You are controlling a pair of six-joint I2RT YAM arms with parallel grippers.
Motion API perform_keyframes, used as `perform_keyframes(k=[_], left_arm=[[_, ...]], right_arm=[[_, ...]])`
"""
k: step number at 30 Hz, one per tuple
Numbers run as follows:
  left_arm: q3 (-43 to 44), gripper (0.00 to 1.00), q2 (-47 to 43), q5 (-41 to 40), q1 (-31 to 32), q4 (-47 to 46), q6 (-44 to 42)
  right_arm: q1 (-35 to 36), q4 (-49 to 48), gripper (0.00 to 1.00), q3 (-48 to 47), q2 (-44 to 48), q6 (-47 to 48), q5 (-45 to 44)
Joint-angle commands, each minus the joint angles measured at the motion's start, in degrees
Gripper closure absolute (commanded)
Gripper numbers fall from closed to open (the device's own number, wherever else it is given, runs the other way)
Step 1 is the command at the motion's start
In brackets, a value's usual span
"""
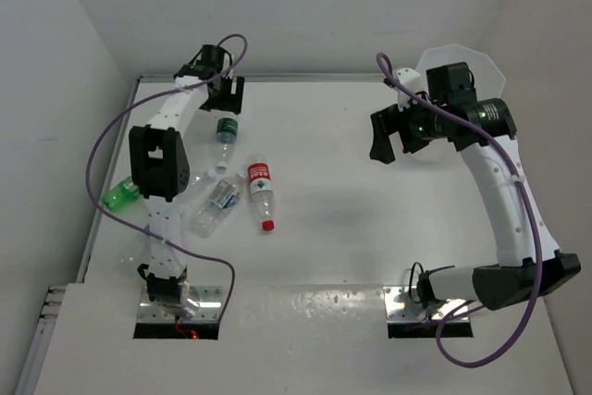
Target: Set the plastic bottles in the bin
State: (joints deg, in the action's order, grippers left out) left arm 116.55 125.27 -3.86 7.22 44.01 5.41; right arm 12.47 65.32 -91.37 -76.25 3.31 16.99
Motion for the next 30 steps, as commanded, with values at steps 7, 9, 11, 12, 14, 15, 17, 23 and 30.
perform_keyframes(k=[7,9,11,12,14,15,17,23,30], left_arm=[[5.43,0.11,7.26,-3.25,1.92,-1.12,3.46],[5.44,0.13,7.96,-4.32,1.92,-1.12,4.08],[5.44,0.14,8.49,-4.93,1.92,-1.12,4.08],[5.44,0.14,9.19,-4.93,1.92,-1.12,4.78],[5.44,0.15,10.16,-4.93,1.39,-1.12,4.79],[5.44,0.17,10.17,-4.93,1.39,-1.12,4.79],[5.44,0.19,11.57,-4.40,1.39,-1.12,4.79],[5.97,0.35,12.10,-2.38,0.25,-1.12,4.26],[6.49,0.47,13.24,-0.37,0.25,-1.12,3.73]], right_arm=[[0.10,-0.72,0.01,-2.15,-1.36,0.55,-1.52],[0.19,-0.54,0.01,-2.32,-1.45,0.47,-1.70],[0.01,-0.72,0.01,-2.41,-1.36,0.56,-1.70],[0.19,-0.72,0.01,-2.41,-1.53,0.64,-1.70],[0.19,-0.72,0.01,-2.76,-1.71,0.64,-1.70],[0.27,-0.72,0.01,-2.84,-1.89,0.73,-1.61],[0.62,-1.33,0.01,-2.85,-2.06,0.56,-2.74],[4.83,-5.11,0.01,-2.32,-1.36,1.08,-8.02],[8.53,-7.04,0.01,-2.41,-1.10,0.82,-10.75]])
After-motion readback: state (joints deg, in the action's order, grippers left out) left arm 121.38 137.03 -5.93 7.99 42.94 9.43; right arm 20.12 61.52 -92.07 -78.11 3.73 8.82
